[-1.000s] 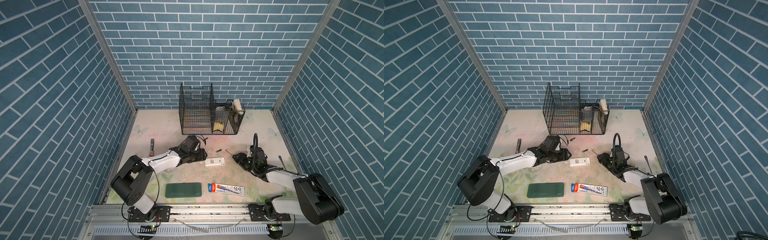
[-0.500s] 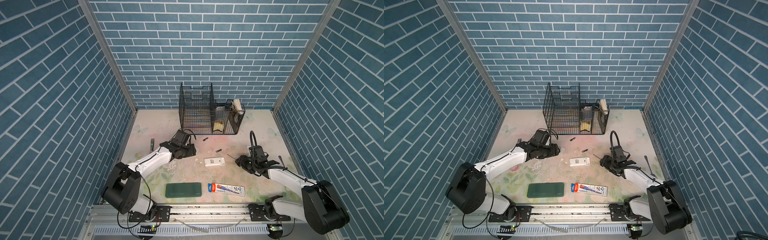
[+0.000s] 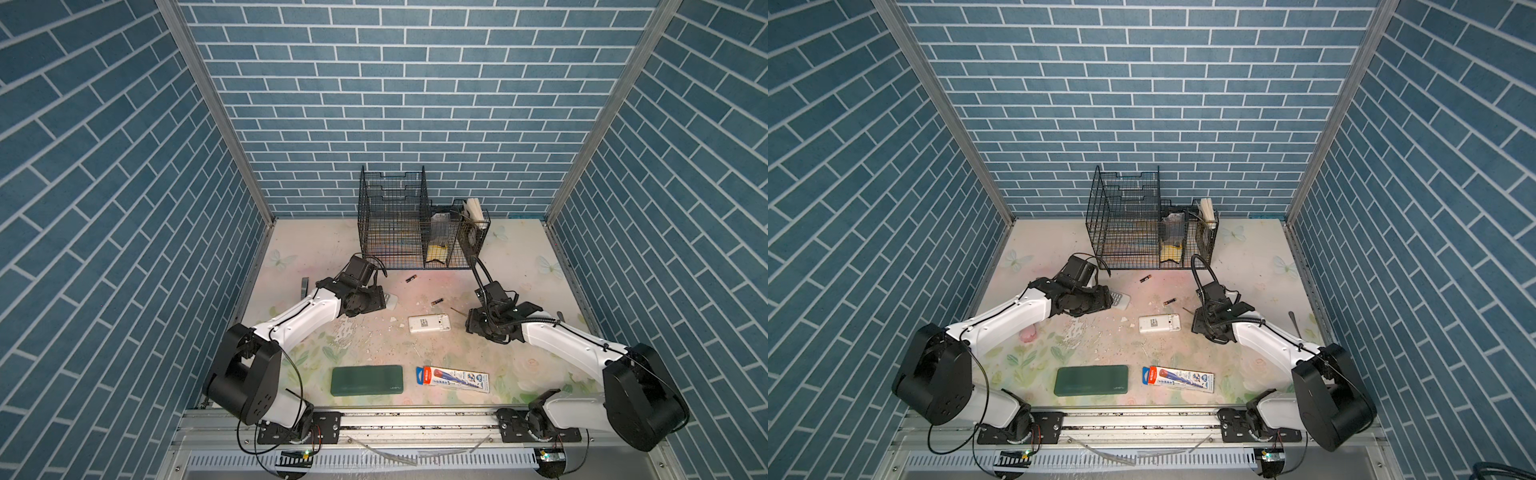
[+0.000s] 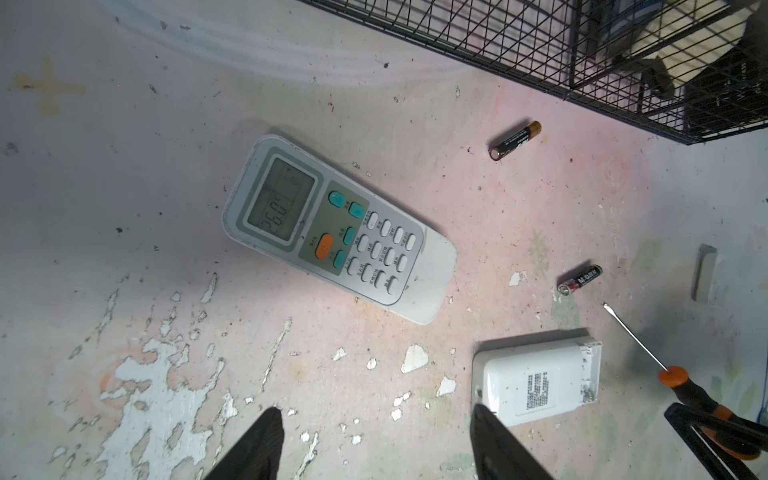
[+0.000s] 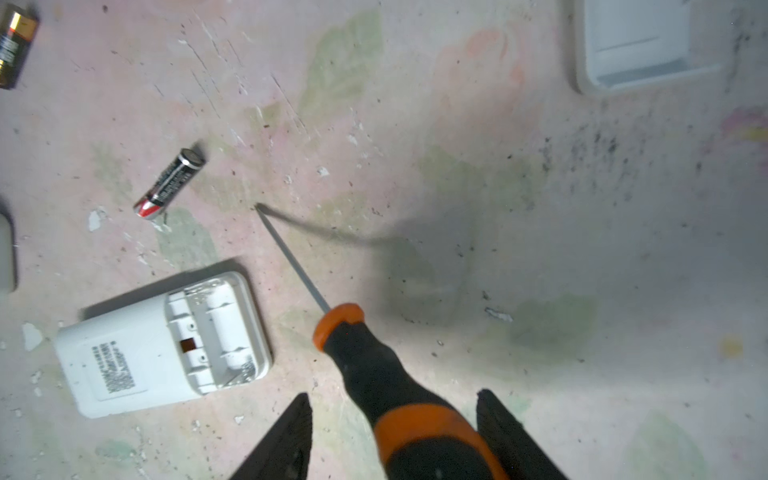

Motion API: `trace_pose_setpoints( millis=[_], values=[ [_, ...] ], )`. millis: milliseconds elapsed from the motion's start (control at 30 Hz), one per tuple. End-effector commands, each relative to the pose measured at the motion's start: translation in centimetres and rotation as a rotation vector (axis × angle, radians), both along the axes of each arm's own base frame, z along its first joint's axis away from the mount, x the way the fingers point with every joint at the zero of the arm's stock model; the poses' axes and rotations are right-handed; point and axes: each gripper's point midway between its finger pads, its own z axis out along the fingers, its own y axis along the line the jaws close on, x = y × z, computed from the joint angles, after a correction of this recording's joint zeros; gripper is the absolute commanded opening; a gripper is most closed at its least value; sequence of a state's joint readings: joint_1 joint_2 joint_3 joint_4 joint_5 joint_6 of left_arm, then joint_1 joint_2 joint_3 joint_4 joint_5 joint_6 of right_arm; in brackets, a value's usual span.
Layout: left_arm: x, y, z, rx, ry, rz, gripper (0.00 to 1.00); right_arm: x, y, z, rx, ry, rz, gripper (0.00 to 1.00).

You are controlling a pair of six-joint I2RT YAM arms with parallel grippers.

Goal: Unload the batteries from the remote control
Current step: 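Set the white remote down with the left gripper while the right gripper lifts away, then drop the screwdriver with the right gripper while the left gripper grasps the grey remote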

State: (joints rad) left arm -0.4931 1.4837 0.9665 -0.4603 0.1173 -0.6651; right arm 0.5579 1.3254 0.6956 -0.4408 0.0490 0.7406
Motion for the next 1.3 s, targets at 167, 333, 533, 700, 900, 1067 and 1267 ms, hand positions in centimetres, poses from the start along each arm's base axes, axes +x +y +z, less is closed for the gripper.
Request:
trace_pose_setpoints(
  millis=[167,333,533,700,900,1067,1267],
  values=[
    [0.1,0.7,-0.4,0.028,0.030,0.037,0.73,-0.2,-0.9,-0.6,-0.106,0.027,0.045,0.63],
    [0.4,0.6,-0.6,0.041,0.055,0.049,0.73,0.1,-0.7,0.8,-0.072,-0.024,0.032,0.63],
    [1.7,1.1,-1.4,0.088,0.078,0.119,0.76,1.0,0.0,4.2,-0.033,-0.102,0.051,0.63],
    [1.8,1.9,-2.5,0.134,0.098,0.209,0.78,2.6,0.2,7.7,-0.035,-0.191,0.074,0.64],
    [2.8,0.9,-3.9,0.113,0.080,0.279,0.78,4.7,0.0,11.1,-0.006,-0.273,0.074,0.65],
    [3.8,-0.1,-5.1,0.060,0.054,0.320,0.79,5.1,-0.1,12.4,0.016,-0.293,0.092,0.65],
    [5.0,-0.7,-6.0,0.067,0.063,0.338,0.79,5.5,-0.6,12.8,0.035,-0.299,0.092,0.65]
  ],
)
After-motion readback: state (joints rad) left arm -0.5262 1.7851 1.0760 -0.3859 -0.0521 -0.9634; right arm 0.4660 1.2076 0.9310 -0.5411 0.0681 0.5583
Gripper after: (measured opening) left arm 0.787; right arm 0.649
